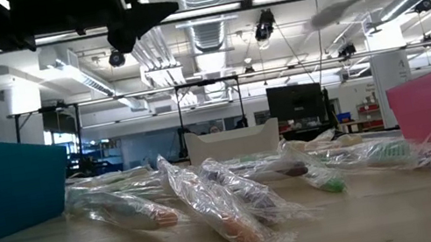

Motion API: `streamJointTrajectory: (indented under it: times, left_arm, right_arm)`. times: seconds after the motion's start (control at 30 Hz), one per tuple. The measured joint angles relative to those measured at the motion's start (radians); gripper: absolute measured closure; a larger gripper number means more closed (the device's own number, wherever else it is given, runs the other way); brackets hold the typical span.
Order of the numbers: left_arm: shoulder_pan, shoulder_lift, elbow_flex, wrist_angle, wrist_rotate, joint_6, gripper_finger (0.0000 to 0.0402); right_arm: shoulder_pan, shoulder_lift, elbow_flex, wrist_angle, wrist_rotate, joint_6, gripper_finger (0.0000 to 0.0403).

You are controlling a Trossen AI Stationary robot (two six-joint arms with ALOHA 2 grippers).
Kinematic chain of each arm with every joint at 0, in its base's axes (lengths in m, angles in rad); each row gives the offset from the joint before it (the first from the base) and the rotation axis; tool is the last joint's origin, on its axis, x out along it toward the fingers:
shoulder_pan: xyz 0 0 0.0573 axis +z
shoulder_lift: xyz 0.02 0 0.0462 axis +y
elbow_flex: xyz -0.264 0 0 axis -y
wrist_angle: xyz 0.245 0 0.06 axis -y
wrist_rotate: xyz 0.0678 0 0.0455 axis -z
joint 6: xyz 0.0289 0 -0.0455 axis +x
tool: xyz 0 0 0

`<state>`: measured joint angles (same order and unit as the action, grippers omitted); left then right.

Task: Pick & Place Toothbrushes
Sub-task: Put the green toothbrush into the pink bin

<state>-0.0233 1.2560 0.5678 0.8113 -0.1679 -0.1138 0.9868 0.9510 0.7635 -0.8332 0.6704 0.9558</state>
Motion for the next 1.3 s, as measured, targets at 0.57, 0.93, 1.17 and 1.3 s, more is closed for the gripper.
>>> streamJointTrajectory:
  times: [0.57, 0.93, 1.17, 1.3]
  left_arm:
    - [-0.002, 0.000, 0.000, -0.007, 0.001, -0.020, 0.0149]
    - [-0.002, 0.000, 0.000, -0.006, 0.002, -0.022, 0.0149]
    - [-0.002, 0.000, 0.000, -0.006, 0.002, -0.027, 0.0149]
    - [-0.002, 0.000, 0.000, -0.006, 0.002, -0.043, 0.0149]
  right_arm:
    - [0.407, 0.108, 0.000, -0.335, 0.152, 0.699, 0.0380]
    - [0.452, 0.260, 0.000, -0.334, 0.002, 0.921, 0.0381]
    - [0.467, 0.330, 0.000, -0.310, -0.049, 0.991, 0.0381]
    - [0.467, 0.354, 0.000, -0.270, -0.055, 0.982, 0.0381]
